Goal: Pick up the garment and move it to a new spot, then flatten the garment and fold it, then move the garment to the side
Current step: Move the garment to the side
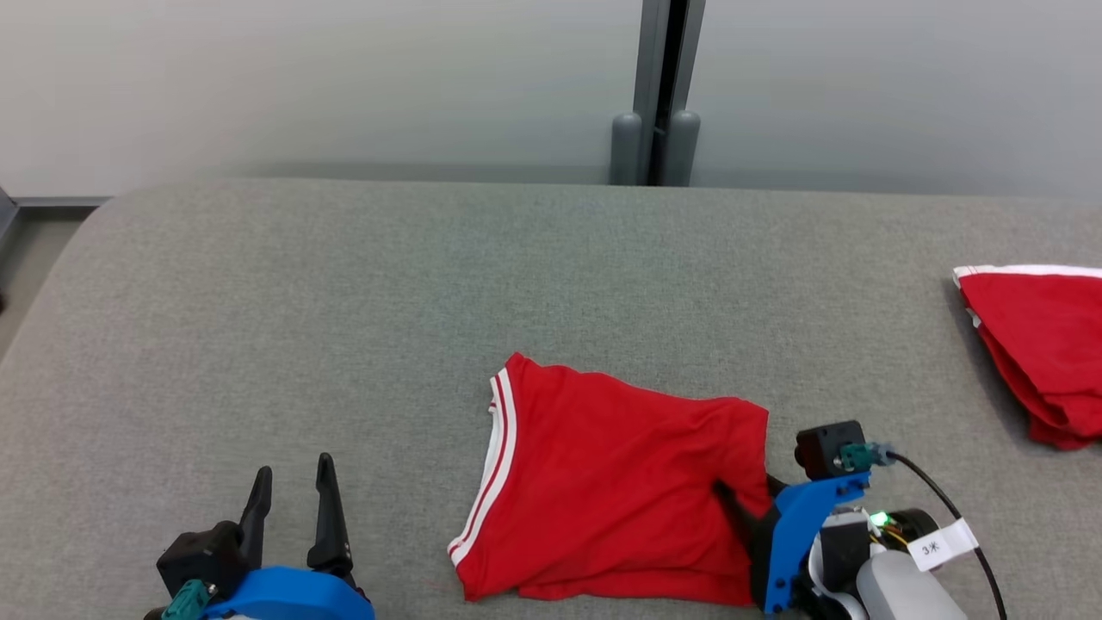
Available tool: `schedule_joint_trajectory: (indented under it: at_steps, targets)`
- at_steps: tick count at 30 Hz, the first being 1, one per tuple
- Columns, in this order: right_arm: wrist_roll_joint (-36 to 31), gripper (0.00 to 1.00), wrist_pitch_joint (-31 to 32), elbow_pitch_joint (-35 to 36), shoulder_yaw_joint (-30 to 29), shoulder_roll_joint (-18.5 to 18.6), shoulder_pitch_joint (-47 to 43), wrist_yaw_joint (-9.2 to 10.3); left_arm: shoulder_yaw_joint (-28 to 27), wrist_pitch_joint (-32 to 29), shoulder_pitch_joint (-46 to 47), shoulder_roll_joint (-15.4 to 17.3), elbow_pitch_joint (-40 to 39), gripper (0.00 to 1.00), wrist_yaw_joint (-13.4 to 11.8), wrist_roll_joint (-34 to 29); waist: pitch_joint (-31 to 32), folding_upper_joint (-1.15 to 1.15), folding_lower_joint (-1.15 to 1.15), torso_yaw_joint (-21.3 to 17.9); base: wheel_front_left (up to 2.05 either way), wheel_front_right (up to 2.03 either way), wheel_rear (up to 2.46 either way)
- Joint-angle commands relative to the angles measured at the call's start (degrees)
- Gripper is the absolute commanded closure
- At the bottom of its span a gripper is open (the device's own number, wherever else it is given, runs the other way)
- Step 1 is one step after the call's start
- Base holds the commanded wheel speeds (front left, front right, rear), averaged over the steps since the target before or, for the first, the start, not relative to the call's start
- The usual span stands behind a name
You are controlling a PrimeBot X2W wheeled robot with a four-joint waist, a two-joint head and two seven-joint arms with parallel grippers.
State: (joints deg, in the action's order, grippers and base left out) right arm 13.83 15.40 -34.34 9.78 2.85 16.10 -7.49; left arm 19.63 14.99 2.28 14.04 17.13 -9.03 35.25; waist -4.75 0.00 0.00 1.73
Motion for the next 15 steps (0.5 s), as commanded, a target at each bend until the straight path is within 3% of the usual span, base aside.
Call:
schedule_joint_trajectory:
  at_steps: [1,8,15]
  targets:
    - [0.6,1.00,-0.3,-0.9,0.7,0.1,1.2,-0.01,0.1,0.3,0.9,-0.1,-0.2,0.00,0.3,-0.4,-0.6,0.00,0.00,-0.4,0.00,0.00,0.00]
    - [0.2,1.00,-5.5,0.5,0.2,0.9,5.7,0.00,0.2,0.3,2.0,0.0,-0.6,0.00,0.7,-1.5,-2.3,0.00,0.00,-5.1,0.00,0.00,0.00]
    - [-0.7,1.00,-6.7,4.1,-1.3,4.5,9.5,0.00,-0.6,0.2,3.2,1.2,-2.2,0.00,0.3,-2.1,-5.5,0.00,0.00,-15.0,0.00,0.00,0.00]
